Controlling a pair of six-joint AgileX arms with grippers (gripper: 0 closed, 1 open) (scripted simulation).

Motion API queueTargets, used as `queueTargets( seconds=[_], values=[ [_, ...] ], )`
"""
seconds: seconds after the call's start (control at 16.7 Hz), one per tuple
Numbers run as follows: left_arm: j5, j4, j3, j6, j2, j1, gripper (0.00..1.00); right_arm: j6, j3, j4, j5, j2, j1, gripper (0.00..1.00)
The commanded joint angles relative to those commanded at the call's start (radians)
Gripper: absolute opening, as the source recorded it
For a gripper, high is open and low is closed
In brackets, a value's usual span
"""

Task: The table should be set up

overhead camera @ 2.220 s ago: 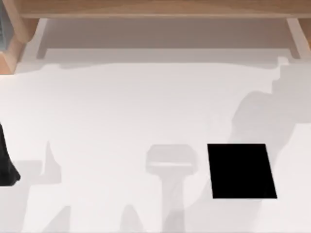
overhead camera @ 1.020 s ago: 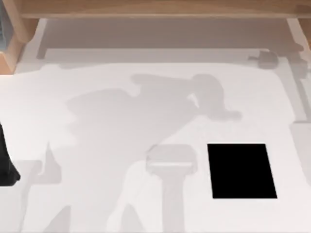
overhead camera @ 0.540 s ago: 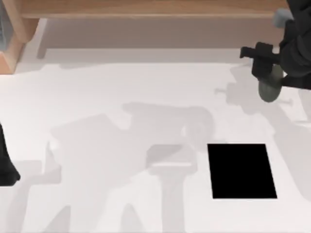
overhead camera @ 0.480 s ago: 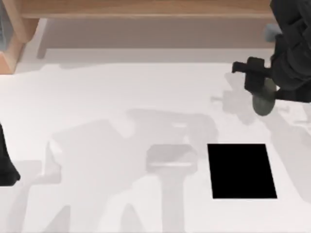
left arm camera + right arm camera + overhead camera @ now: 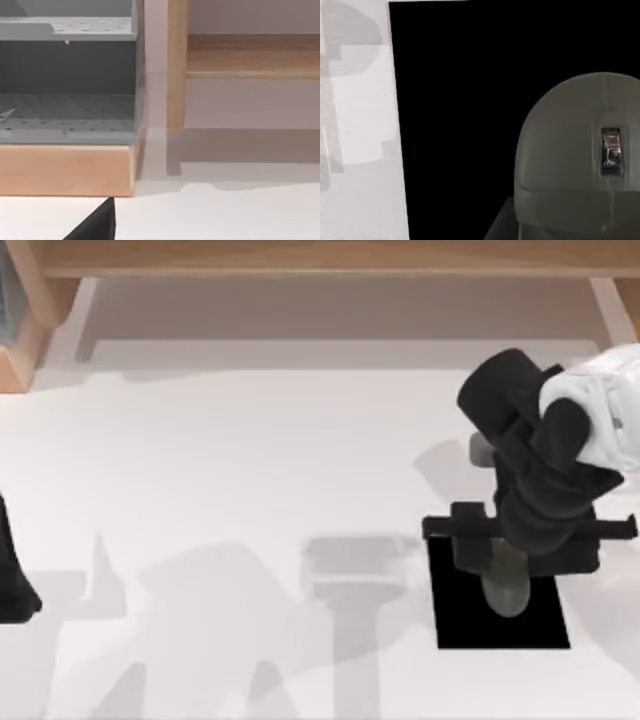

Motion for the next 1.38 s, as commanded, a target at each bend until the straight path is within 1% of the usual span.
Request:
queueTargets(
  seconds=[0.6,1.02,1.38],
  values=[
    [0.000,0.000,0.000,0.000,0.000,0.000,1.00,0.024,0.005,0.038,0.001,-0.005,-0.028,0.00],
    [0.000,0.000,0.000,0.000,0.000,0.000,1.00,0.050,0.002,0.102,0.049,-0.035,-0.067,0.00],
    [0.000,0.000,0.000,0.000,0.000,0.000,1.00,0.075,-0.002,0.127,0.070,-0.065,-0.090,0.00]
  ],
)
